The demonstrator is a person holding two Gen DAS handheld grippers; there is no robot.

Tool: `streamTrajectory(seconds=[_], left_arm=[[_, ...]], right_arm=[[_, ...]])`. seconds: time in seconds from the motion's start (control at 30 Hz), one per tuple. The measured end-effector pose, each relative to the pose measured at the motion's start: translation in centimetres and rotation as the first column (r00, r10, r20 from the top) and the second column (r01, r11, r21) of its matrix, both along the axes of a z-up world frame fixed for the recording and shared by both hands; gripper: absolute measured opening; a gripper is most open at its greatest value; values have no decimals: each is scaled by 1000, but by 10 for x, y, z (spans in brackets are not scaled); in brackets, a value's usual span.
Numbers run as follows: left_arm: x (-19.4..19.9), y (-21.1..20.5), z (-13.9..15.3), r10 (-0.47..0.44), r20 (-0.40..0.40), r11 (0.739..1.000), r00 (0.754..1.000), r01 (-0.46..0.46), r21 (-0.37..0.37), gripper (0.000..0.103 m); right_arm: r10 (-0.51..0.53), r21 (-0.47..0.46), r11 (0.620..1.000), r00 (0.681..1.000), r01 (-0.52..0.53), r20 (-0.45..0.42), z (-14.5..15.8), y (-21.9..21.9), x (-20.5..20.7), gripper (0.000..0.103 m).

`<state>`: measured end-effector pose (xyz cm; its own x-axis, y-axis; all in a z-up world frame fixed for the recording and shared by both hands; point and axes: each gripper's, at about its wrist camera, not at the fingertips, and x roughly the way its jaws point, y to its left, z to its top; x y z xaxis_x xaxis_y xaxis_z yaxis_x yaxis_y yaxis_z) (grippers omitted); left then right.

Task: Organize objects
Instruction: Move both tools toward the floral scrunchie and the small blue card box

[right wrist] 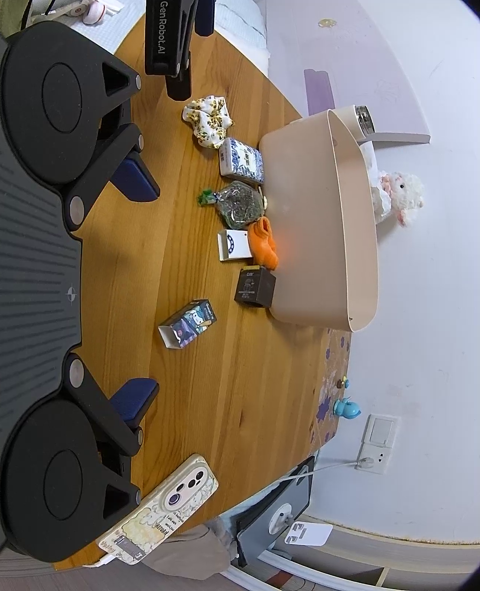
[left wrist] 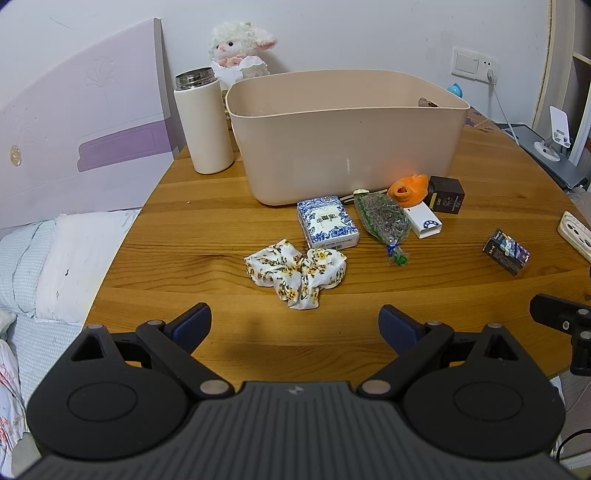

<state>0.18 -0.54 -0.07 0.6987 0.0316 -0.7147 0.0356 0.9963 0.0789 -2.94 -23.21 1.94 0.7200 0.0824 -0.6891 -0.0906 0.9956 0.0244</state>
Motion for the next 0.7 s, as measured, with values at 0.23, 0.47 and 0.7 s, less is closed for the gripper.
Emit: streamTrajectory(seconds=[0.23, 0.47, 0.7], left_arm=[[11, 2, -6, 3, -17, 1000, 1000, -4, -6, 98], [24, 5, -17, 7, -43, 1000, 999, -8, -12, 98], [48, 7, -39, 7, -92, 999, 996, -11, -35, 98]], right_arm=[[-9, 7, 1000, 1000, 9, -11, -6, -3, 8, 103], [-27, 3, 1000, 998, 27, -61, -24, -12, 26, 103], [-40, -28, 999, 991, 37, -129, -49, -22, 52, 103]])
